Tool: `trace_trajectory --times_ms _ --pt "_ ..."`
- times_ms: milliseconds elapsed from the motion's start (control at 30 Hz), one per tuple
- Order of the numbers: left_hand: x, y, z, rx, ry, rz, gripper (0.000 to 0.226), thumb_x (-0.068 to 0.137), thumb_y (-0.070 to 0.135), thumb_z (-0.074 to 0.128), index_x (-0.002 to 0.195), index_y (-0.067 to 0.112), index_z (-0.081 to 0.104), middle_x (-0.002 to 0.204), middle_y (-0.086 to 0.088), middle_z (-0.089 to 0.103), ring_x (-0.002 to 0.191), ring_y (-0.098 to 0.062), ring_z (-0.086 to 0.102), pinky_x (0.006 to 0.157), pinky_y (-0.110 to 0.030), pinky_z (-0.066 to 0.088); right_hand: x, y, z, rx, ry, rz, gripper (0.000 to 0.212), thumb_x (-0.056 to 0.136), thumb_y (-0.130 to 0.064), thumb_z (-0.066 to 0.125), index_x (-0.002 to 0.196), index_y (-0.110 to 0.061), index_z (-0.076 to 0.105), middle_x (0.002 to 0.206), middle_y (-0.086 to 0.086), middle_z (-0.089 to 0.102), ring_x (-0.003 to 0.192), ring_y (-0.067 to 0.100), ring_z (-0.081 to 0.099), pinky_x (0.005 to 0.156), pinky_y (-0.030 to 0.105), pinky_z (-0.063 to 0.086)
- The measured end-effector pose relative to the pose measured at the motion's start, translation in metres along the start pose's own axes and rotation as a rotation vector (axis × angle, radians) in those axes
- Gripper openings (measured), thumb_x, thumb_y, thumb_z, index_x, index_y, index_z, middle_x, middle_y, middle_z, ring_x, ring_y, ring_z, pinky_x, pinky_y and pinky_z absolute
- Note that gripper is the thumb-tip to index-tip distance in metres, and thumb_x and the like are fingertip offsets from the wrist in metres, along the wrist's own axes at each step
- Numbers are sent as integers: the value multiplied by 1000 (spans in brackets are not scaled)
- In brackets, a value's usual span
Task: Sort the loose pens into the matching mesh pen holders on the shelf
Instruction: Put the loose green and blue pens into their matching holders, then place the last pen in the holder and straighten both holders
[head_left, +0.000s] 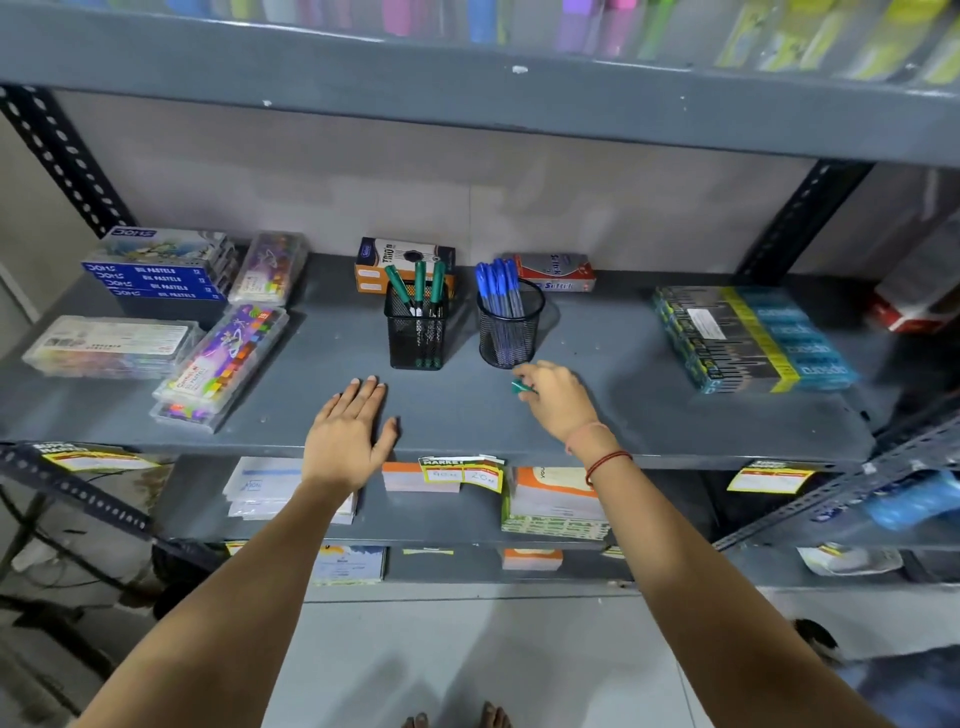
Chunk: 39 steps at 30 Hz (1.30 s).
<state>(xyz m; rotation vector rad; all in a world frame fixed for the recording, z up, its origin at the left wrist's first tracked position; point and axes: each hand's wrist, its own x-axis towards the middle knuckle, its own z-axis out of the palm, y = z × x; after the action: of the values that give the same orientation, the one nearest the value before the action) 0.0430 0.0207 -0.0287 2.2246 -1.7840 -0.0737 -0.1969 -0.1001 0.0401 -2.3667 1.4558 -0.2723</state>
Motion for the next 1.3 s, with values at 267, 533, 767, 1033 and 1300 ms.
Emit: trace_trajectory --times_ms 267,533,767,1033,1300 --pt "0 -1 -2 1 1 1 72 86 54 14 140 13 38 149 -6 39 141 -22 29 115 -39 21 36 -93 -40 397 209 -258 39 88 -3 62 126 -8 56 101 12 61 83 17 61 92 26 52" --pt "0 -1 -2 -14 5 -3 69 87 52 19 138 13 42 147 -7 42 139 -24 33 114 -39 24 87 -128 -59 482 690 -259 24 89 2 55 112 4 59 104 26 61 87 33 64 71 13 38" --pt "0 -1 0 -15 28 2 67 88 51 21 136 12 45 145 -7 45 137 -25 36 113 -40 27 101 -113 -5 232 341 -67 34 92 8 43 123 -1 55 113 25 63 102 39 63 89 43 54" --pt "0 -2 2 -13 43 10 66 88 50 22 137 12 45 146 -6 44 138 -24 35 113 -40 26 104 -108 -17 58 124 -118 58 84 19 31 133 -9 44 102 27 64 94 44 63 74 47 53" --pt "5 -2 -2 -93 -9 -16 74 83 58 18 142 16 36 151 -5 35 141 -20 26 116 -38 19 85 -93 -35 196 165 -138 52 88 15 41 135 -7 43 108 24 63 95 39 64 80 38 54"
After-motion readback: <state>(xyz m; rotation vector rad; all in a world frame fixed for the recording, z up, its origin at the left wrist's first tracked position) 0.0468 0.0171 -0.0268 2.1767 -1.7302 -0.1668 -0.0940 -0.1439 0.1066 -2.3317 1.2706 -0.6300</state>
